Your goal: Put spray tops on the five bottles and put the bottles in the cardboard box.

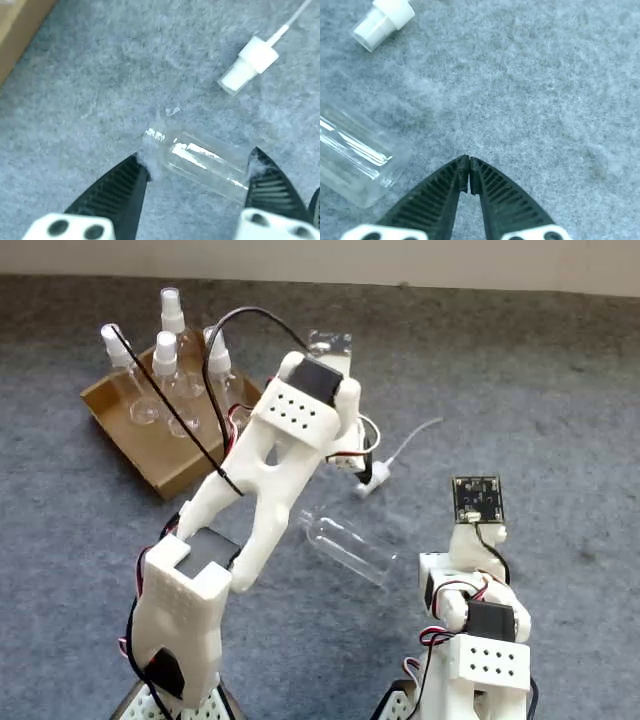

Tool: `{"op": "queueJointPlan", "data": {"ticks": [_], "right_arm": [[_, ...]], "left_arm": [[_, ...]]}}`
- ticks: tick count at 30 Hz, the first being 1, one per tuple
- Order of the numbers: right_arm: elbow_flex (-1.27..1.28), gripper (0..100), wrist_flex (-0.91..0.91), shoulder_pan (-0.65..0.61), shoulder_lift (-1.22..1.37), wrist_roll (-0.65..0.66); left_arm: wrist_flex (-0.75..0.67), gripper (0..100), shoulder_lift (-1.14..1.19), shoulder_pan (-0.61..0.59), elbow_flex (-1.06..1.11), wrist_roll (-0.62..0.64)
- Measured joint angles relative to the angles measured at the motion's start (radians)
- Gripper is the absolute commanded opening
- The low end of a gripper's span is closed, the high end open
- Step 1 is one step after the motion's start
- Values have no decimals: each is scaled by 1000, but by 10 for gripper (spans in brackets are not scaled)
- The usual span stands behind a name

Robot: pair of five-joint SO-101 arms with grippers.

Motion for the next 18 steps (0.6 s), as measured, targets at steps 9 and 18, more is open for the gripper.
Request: {"op": "queueJointPlan", "data": {"ticks": [9, 18], "right_arm": [[0, 4, 0, 0, 0, 0], [0, 4, 0, 0, 0, 0]], "left_arm": [[3, 245, -307, 49, 210, 18], [-31, 246, -365, 58, 448, 75]]}}
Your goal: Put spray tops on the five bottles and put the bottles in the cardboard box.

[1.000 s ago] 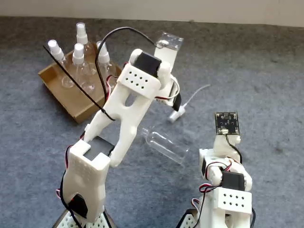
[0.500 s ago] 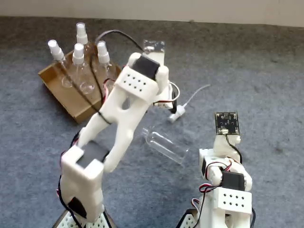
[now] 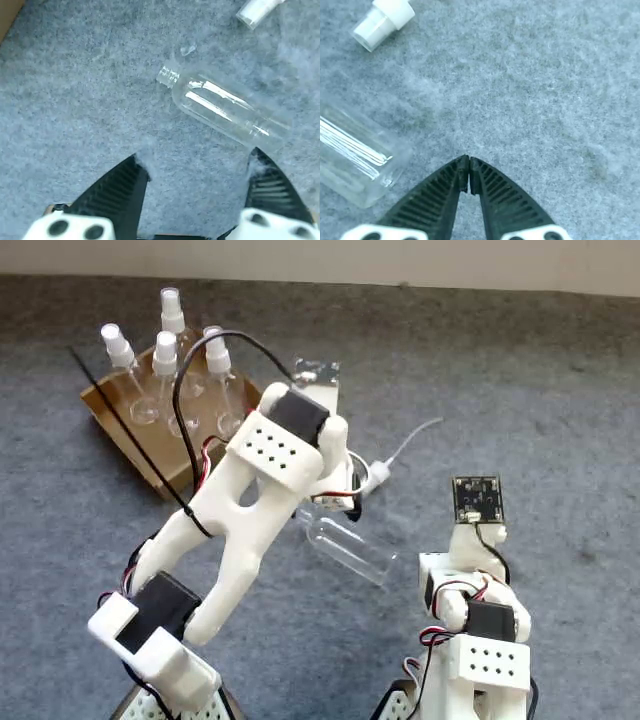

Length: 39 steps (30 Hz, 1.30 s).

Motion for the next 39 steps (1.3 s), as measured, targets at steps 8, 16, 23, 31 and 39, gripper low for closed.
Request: {"op": "queueJointPlan", "data": {"ticks": [8, 16, 23, 31, 39], "right_arm": [[34, 4, -48, 0, 0, 0], [66, 4, -97, 0, 0, 0], [66, 4, -100, 0, 0, 0], [66, 4, -100, 0, 0, 0], [66, 4, -100, 0, 0, 0]], "left_arm": [[-186, 246, 0, -15, 141, 318], [-390, 246, 0, -9, 281, 422], [-552, 243, -2, 58, 408, 534], [-720, 242, -32, 61, 545, 563], [-726, 242, -31, 72, 572, 563]]}}
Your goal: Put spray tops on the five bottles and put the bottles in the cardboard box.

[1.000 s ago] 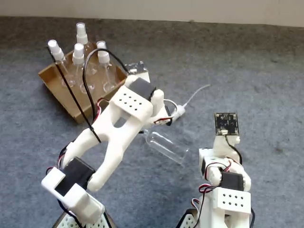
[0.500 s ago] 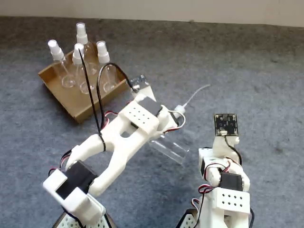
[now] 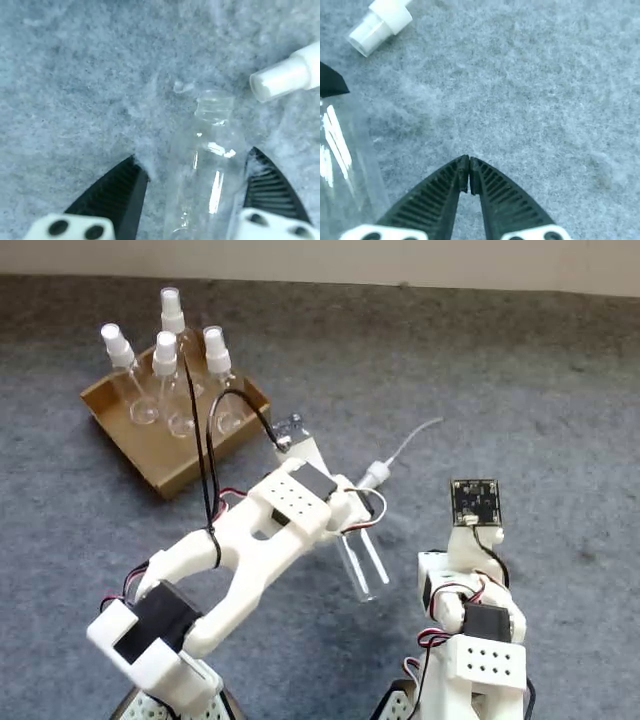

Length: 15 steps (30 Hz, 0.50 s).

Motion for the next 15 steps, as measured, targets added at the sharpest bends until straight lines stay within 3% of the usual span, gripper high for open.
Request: {"op": "queueJointPlan", "data": {"ticks": [9, 15], "right_arm": [[0, 4, 0, 0, 0, 0], [0, 4, 0, 0, 0, 0]], "left_arm": [[-3, 242, 0, 107, 40, 0], [-14, 242, 48, 103, 38, 0]]}}
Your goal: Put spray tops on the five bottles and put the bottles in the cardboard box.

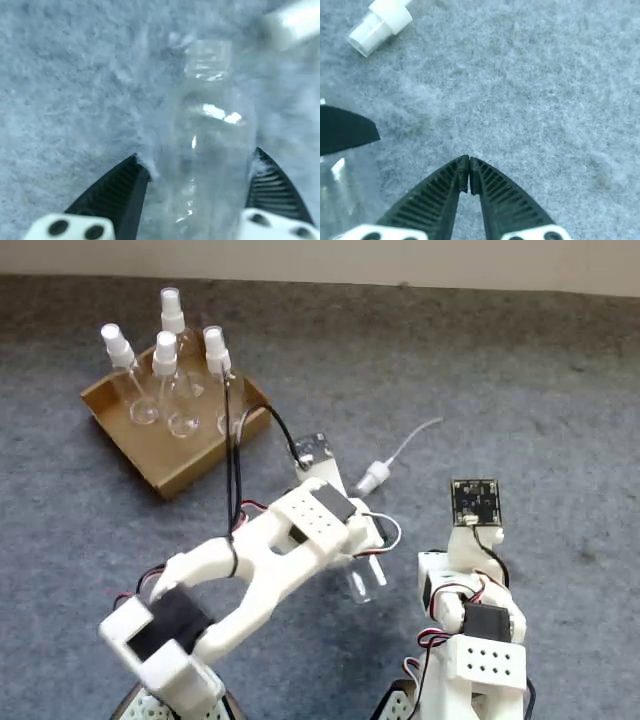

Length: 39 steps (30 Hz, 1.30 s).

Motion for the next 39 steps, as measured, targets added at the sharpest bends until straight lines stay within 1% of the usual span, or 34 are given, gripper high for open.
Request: {"op": "queueJointPlan", "data": {"ticks": [3, 7, 11, 16, 18, 22, 24, 27, 29, 37, 39], "right_arm": [[0, 4, 0, 0, 0, 0], [0, 4, 0, 0, 0, 0], [0, 4, 0, 0, 0, 0], [0, 4, 0, 0, 0, 0], [0, 4, 0, 0, 0, 0], [0, 4, 0, 0, 0, 0], [0, 4, 0, 0, 0, 0], [0, 4, 0, 0, 0, 0], [0, 4, 0, 0, 0, 0], [0, 4, 0, 0, 0, 0], [0, 4, 0, 0, 0, 0]], "left_arm": [[8, 242, 86, 3, -26, 0], [92, 243, 157, -5, -130, 0], [163, 242, 173, -17, -196, -6], [184, 245, 173, -57, -227, -152], [189, 245, 173, -61, -230, -176], [190, 241, 176, -78, -233, -180], [190, 215, 176, -77, -233, -183], [190, 115, 176, -78, -233, -184], [190, 92, 176, -84, -233, -184], [190, 189, 176, -80, -233, -190], [190, 205, 176, -80, -233, -226]]}}
